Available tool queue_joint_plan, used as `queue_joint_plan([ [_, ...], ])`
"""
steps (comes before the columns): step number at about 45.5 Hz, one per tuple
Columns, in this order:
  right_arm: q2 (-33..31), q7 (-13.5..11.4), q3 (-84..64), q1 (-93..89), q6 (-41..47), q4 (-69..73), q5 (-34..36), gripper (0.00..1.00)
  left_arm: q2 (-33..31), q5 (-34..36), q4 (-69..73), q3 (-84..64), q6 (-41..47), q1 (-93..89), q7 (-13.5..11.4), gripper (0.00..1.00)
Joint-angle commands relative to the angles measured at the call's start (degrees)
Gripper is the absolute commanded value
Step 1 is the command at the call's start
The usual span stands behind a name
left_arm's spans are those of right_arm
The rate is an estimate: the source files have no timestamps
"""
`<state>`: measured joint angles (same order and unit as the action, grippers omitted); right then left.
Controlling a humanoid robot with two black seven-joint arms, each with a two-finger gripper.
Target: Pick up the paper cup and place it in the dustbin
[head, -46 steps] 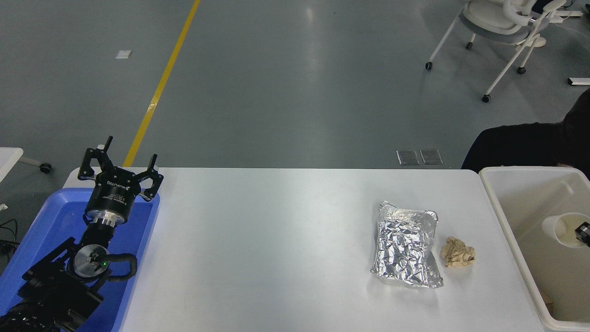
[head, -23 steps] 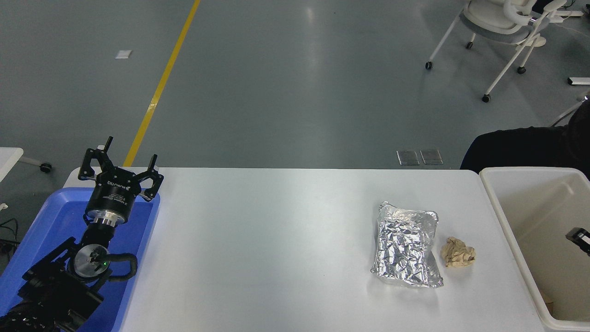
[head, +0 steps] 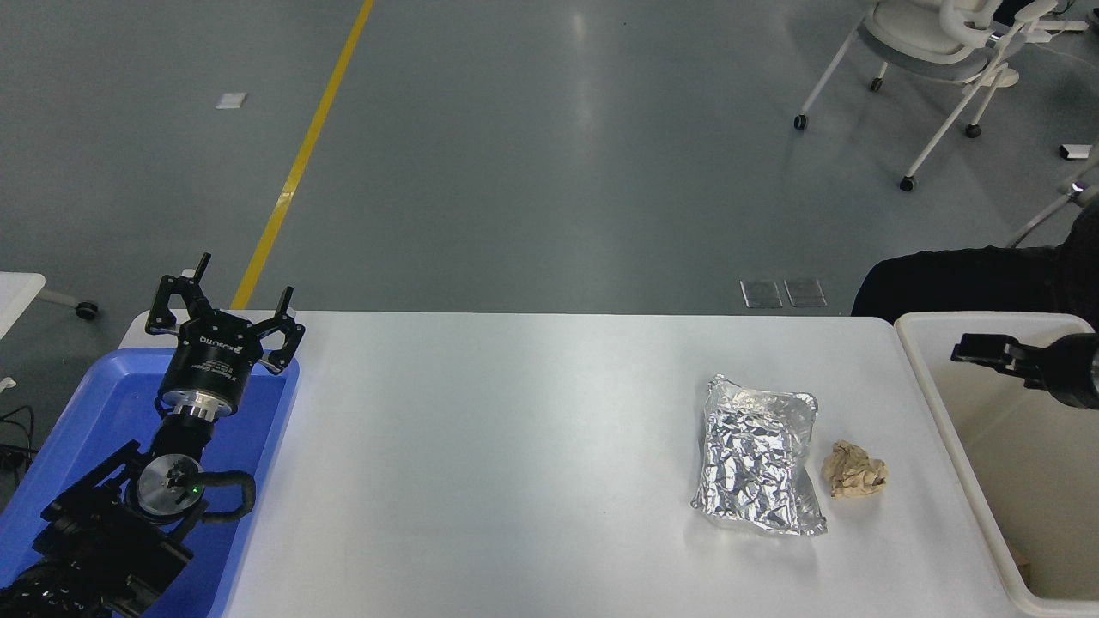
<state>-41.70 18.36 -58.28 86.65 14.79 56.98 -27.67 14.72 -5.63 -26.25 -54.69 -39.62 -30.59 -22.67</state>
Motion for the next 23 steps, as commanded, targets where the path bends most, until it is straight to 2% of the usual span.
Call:
queue_joint_plan([
  [1,2.5,0.1,-4.7,18.5,11.3,14.8,0.8,1.0,0.0,0.0,0.1,0.0,0.0,0.0,0.0,1.0],
  [17,17.3,0.5,-10.4,39.2,25.5,26.8,19.5,1.0,0.0,0.0,0.1,-0.1,0.0,0.1,-0.1,1.0],
  [23,19.1,0.5,-11.6,48.0,27.3,34.6,23.3,1.0,0.0,0.0,0.1,-0.1,0.0,0.2,-0.1,1.0],
])
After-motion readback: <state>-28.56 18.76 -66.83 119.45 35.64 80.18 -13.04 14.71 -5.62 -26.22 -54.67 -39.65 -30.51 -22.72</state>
